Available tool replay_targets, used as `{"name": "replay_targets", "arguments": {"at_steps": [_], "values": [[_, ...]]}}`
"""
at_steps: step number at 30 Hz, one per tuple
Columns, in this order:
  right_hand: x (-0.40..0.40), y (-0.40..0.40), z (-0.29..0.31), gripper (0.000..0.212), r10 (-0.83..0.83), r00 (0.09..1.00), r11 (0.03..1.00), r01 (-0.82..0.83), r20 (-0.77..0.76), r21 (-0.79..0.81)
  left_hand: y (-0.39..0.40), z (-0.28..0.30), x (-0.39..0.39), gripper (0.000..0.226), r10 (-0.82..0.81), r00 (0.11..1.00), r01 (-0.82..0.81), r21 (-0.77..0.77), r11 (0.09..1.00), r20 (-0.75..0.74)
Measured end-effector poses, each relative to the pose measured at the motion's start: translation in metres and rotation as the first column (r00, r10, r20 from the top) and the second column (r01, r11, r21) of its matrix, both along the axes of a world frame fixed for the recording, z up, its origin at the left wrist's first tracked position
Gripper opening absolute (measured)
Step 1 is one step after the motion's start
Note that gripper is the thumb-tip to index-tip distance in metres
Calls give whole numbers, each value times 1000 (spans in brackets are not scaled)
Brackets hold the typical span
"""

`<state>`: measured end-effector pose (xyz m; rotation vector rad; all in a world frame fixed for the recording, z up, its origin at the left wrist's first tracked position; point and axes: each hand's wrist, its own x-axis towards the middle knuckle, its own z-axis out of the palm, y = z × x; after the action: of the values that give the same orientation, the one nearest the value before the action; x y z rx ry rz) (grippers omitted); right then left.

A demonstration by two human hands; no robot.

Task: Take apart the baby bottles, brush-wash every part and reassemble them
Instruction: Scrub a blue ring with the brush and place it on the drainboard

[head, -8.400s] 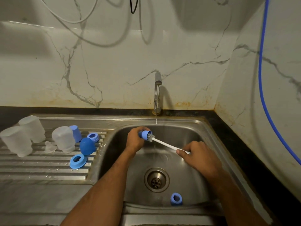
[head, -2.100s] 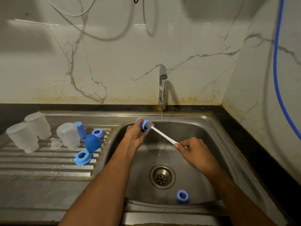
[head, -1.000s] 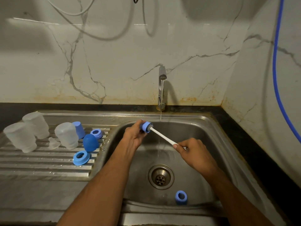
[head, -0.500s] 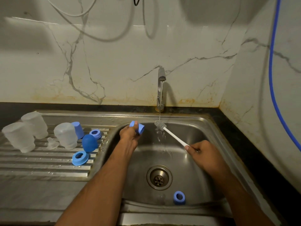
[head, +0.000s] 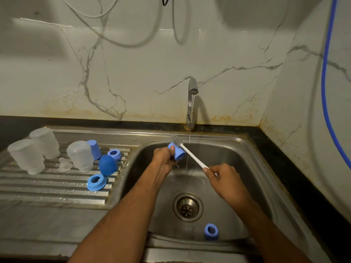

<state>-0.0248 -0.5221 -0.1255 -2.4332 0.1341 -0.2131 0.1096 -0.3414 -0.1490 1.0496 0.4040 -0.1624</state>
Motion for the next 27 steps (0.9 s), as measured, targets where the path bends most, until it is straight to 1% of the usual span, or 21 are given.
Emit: {"name": "replay_targets", "arguments": {"at_steps": [3, 5, 7, 9, 11, 13, 16, 19, 21, 23, 25, 27], "values": [[-3, -3, -1, 26, 46, 997, 999, -46, -63, 3, 19, 1, 9, 40, 139, 990, -139, -107, 984, -9], [-5, -5, -3, 26, 68, 994, 998, -67, -89, 7, 26, -2, 15, 40, 182, 982, -187, -144, 972, -47], [-6, -5, -4, 26, 50, 995, 999, -48, -85, 18, 19, -2, 11, 39, 131, 991, -135, -133, 982, -39], [-5, -2, -2, 29, 17, 999, 999, -16, -44, 30, 5, 1, -3, 40, 44, 999, -43, -85, 995, 11], [-3, 0, 1, 31, -1, 1000, 999, 1, 0, 46, -4, 7, -15, 41, -7, 999, 12, -117, 993, 47], [-2, 0, 4, 30, -4, 1000, 998, 3, 7, 65, -2, 12, -15, 44, -3, 998, 13, -186, 982, 56], [-4, -1, 3, 27, 46, 998, 998, -44, -33, 55, 13, 15, -7, 49, 64, 998, -58, -257, 965, 14], [-7, -2, 1, 28, 59, 997, 996, -55, -55, 66, 22, 16, 2, 50, 119, 993, -118, -247, 962, -13], [-8, -3, -1, 29, 46, 998, 996, -42, -46, 75, 18, 15, 0, 46, 110, 994, -104, -268, 958, 8], [-8, -2, -3, 31, 26, 999, 996, -24, -32, 81, 11, 13, -10, 37, 42, 999, -33, -266, 963, 26], [-7, 1, -3, 32, 12, 1000, 996, -10, -18, 87, 7, 10, -15, 36, -20, 998, 35, -260, 965, 59], [-7, 1, -1, 31, 22, 1000, 996, -21, -14, 82, 9, 11, -13, 37, -26, 997, 42, -232, 972, 70]]}}
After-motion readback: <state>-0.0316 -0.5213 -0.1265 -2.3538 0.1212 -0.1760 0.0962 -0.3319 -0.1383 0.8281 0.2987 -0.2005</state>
